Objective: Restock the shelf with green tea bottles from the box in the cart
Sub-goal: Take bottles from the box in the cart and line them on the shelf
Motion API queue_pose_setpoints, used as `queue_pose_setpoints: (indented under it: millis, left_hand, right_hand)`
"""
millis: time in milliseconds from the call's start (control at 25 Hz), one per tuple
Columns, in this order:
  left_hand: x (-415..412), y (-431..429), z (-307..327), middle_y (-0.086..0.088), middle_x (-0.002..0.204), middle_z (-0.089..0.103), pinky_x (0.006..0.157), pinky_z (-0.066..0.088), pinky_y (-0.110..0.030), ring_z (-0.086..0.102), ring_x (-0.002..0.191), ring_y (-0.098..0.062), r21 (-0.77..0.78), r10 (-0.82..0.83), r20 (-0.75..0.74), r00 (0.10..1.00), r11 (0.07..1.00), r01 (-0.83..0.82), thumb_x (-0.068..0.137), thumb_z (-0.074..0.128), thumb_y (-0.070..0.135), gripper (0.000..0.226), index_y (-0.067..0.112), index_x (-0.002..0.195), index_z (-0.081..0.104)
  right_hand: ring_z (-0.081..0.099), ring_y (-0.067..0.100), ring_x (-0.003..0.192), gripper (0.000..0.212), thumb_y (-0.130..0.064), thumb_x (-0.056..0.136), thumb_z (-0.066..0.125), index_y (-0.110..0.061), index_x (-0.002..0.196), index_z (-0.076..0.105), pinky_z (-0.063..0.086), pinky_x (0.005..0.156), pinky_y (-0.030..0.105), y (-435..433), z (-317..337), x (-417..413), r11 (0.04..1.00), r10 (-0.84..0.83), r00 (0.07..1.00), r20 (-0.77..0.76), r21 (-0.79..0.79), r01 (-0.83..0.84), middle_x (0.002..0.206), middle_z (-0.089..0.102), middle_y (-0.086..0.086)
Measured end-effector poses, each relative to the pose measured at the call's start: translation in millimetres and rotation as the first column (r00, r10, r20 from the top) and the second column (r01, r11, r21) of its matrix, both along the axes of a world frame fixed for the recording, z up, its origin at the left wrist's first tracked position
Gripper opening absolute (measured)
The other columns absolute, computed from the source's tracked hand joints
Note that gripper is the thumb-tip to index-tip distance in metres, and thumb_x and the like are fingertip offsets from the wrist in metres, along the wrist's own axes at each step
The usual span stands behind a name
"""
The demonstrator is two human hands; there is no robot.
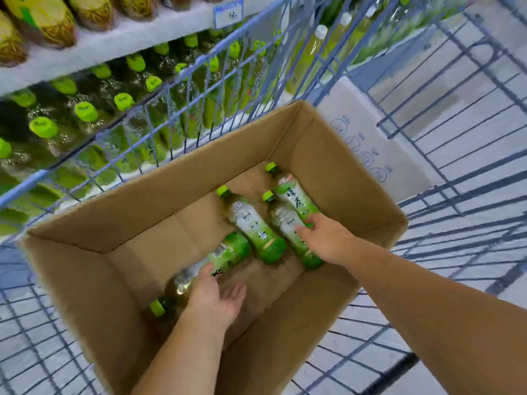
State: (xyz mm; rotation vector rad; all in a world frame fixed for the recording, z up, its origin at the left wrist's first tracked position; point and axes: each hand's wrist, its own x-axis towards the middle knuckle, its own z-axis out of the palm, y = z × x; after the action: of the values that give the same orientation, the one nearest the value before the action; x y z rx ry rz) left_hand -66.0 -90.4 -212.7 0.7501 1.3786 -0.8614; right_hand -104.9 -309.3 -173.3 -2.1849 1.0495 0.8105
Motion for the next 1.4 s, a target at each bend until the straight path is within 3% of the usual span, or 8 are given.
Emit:
queue_pose_setpoints:
  millis: [200, 320, 480, 640, 800, 1000, 1160, 1400]
  left_hand:
    - [15, -19, -34, -0.014, 0.111, 0.056, 0.108, 0.043, -0.041, 0.057, 0.117, -0.027, 0.027, 0.187, 0.051, 0.981, 0.982, -0.189, 0.095, 0.06, 0.041, 0.038, 0.008, 0.113, 0.057]
    - [27, -25, -43, -0.009, 0.104, 0.064, 0.099, 0.05, -0.047, 0.063, 0.089, -0.024, 0.083, 0.28, 0.148, 0.949, 0.952, -0.294, 0.097, 0.055, 0.028, 0.016, 0.014, 0.092, 0.06]
    - [30, -3, -46, -0.001, 0.111, 0.067, 0.072, 0.058, -0.039, 0.067, 0.086, -0.02, 0.337, -0.025, 0.224, 0.974, 0.94, -0.053, 0.083, 0.069, 0.033, 0.044, 0.019, 0.124, 0.06]
    - [23, 13, -37, -0.007, 0.101, 0.073, 0.071, 0.061, -0.044, 0.073, 0.084, -0.028, 0.45, -0.267, 0.199, 0.943, 0.88, 0.154, 0.072, 0.08, 0.034, 0.044, 0.021, 0.112, 0.065]
    - [7, 16, -29, -0.004, 0.076, 0.075, 0.058, 0.061, -0.035, 0.073, 0.065, -0.023, 0.515, -0.575, 0.162, 0.802, 0.742, 0.428, 0.054, 0.081, 0.04, 0.044, 0.016, 0.089, 0.069]
    - [7, 20, -31, -0.004, 0.084, 0.074, 0.072, 0.061, -0.038, 0.071, 0.071, -0.022, 0.616, -0.822, 0.181, 0.54, 0.522, 0.59, 0.048, 0.071, 0.046, 0.062, 0.017, 0.102, 0.067]
    - [7, 21, -8, -0.001, 0.085, 0.073, 0.072, 0.06, -0.042, 0.071, 0.074, -0.021, 0.587, -0.828, 0.284, 0.485, 0.549, 0.595, 0.057, 0.072, 0.047, 0.048, 0.025, 0.098, 0.062]
    - [23, 46, 67, 0.003, 0.086, 0.07, 0.062, 0.052, -0.032, 0.069, 0.075, -0.014, 0.588, -0.854, 0.376, 0.36, 0.52, 0.62, 0.058, 0.072, 0.055, 0.047, 0.031, 0.095, 0.057]
  right_hand:
    - [0.058, 0.033, 0.105, 0.037, -0.023, 0.096, 0.052, 0.001, 0.124, 0.053, 0.04, 0.078, 0.03, -5, -52, 12, 0.997, 0.027, 0.995, -0.098, -0.064, -0.034, 0.116, 0.059, 0.017]
    - [0.062, 0.035, 0.108, 0.031, -0.019, 0.088, 0.064, -0.001, 0.112, 0.059, 0.047, 0.078, 0.033, -3, -65, 15, 0.973, 0.136, 0.978, -0.16, -0.164, -0.163, 0.115, 0.063, 0.018]
    - [0.064, 0.032, 0.106, 0.046, -0.024, 0.077, 0.079, -0.005, 0.114, 0.059, 0.046, 0.073, 0.03, 0, -79, 15, 0.951, 0.159, 0.974, -0.163, -0.24, -0.195, 0.115, 0.065, 0.014]
    - [0.063, 0.032, 0.107, 0.054, -0.028, 0.074, 0.083, -0.005, 0.114, 0.056, 0.044, 0.073, 0.03, 2, -88, 18, 0.956, 0.118, 0.983, -0.14, -0.254, -0.151, 0.117, 0.064, 0.015]
    - [0.058, 0.032, 0.114, 0.08, -0.045, 0.072, 0.085, -0.003, 0.126, 0.043, 0.045, 0.08, 0.033, 8, -96, 15, 0.989, 0.041, 0.981, -0.189, -0.135, -0.068, 0.119, 0.058, 0.014]
    - [0.065, 0.024, 0.076, 0.031, -0.027, 0.07, 0.081, -0.009, 0.089, 0.066, 0.054, 0.064, 0.032, 7, -82, 12, 0.955, -0.274, 0.962, 0.01, 0.123, 0.27, 0.087, 0.069, 0.008]
    - [0.073, 0.032, 0.081, 0.028, -0.018, 0.069, 0.074, -0.012, 0.096, 0.07, 0.061, 0.076, 0.049, 19, -39, 9, 0.784, -0.531, 0.846, 0.044, 0.404, 0.471, 0.092, 0.074, 0.015]
    - [0.072, 0.024, 0.083, 0.04, -0.031, 0.063, 0.07, -0.021, 0.101, 0.067, 0.061, 0.076, 0.044, 56, 46, 6, 0.799, -0.527, 0.822, 0.216, 0.456, 0.393, 0.091, 0.075, 0.003]
